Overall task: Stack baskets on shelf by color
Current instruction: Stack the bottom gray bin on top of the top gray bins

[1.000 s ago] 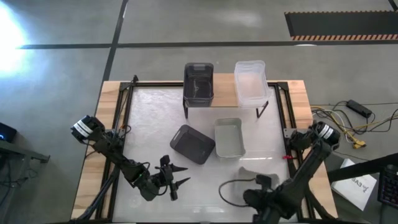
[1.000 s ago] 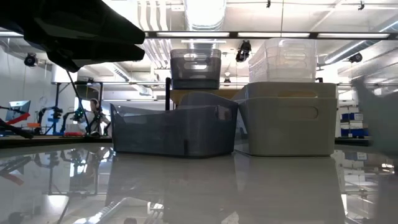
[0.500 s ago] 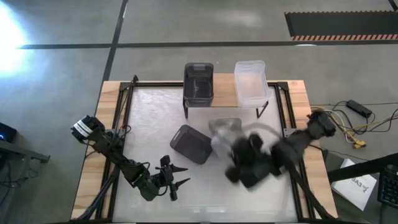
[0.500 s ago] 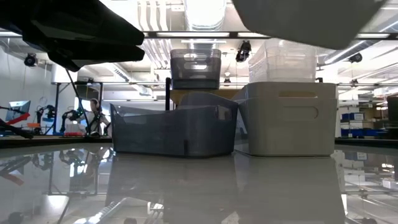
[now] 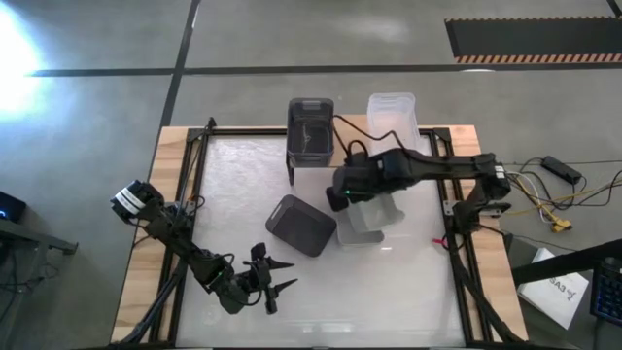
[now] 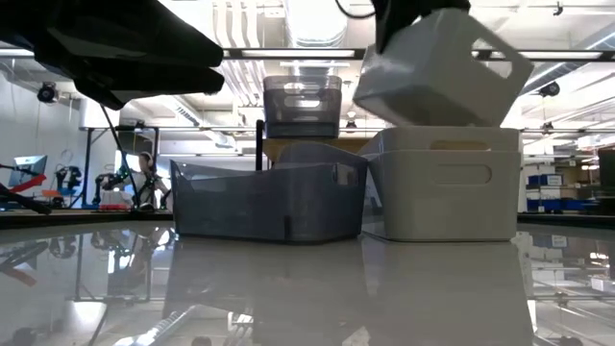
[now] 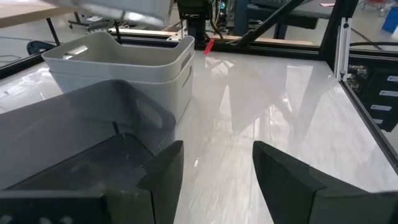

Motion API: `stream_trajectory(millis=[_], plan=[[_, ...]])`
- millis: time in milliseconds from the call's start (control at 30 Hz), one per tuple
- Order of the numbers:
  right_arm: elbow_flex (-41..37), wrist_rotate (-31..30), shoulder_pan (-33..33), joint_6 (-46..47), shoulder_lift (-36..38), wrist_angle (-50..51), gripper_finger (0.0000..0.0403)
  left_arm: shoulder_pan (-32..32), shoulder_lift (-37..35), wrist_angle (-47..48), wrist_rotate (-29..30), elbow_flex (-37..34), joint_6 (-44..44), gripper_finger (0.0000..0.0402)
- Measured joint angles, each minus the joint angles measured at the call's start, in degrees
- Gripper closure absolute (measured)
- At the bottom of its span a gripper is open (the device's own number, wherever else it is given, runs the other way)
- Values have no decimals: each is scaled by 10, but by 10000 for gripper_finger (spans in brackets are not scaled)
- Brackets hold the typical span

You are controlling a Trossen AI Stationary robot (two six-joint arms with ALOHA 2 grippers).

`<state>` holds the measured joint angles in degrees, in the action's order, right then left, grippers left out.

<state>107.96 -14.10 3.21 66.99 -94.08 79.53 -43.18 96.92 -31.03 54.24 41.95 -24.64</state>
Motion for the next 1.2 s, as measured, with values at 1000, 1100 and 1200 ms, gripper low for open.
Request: stream_trajectory(millis=[1000, 1100, 1200], plan=[[77, 142, 5, -212, -49, -22, 255, -1, 0, 1, -1, -1, 1, 224], [111, 188, 36, -314, -49, 29, 245, -1, 0, 0, -1, -1, 0, 224], [120, 170, 90, -400, -49, 104, 243, -1, 0, 0, -1, -1, 0, 224]])
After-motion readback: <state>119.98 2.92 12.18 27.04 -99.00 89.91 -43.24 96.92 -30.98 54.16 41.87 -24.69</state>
